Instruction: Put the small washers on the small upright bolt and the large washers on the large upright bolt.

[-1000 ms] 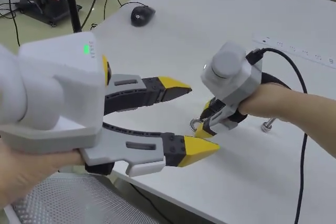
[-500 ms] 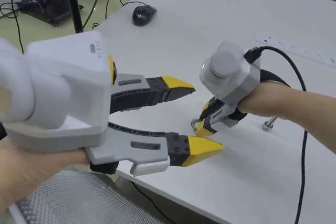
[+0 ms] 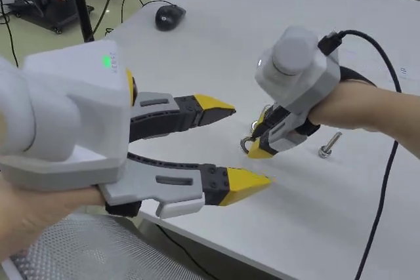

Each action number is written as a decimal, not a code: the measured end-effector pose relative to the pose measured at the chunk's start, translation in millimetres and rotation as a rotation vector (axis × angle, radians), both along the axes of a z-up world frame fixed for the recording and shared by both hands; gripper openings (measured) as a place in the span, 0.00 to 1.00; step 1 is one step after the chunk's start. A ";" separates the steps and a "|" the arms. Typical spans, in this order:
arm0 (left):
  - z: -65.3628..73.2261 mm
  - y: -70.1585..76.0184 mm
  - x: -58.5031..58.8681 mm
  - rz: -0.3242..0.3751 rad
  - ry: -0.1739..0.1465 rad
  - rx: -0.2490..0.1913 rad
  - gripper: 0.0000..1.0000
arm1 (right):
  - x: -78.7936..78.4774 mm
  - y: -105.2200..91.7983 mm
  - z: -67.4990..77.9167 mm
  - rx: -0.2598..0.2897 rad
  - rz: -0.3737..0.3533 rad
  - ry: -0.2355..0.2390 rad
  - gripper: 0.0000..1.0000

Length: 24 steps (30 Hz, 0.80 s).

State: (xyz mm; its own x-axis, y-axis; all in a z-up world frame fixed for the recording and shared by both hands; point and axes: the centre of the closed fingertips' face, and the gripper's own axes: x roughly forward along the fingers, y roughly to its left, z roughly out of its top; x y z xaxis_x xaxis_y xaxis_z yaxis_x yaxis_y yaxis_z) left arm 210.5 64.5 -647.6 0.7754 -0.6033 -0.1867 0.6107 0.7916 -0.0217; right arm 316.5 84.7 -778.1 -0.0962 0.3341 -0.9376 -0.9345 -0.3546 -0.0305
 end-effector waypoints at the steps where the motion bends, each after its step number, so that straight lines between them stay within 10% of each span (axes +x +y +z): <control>1: -0.1 -0.7 0.0 -0.002 0.000 0.000 0.51 | 3.3 -1.9 4.2 0.003 -0.005 -0.007 0.22; 14: 0.2 -2.0 2.9 -0.005 0.000 -0.006 0.51 | 38.7 1.6 37.7 0.047 -0.051 -0.077 0.22; 24: 0.2 2.5 6.9 -0.004 0.000 -0.010 0.51 | 56.4 10.8 22.6 -0.002 -0.038 -0.094 0.22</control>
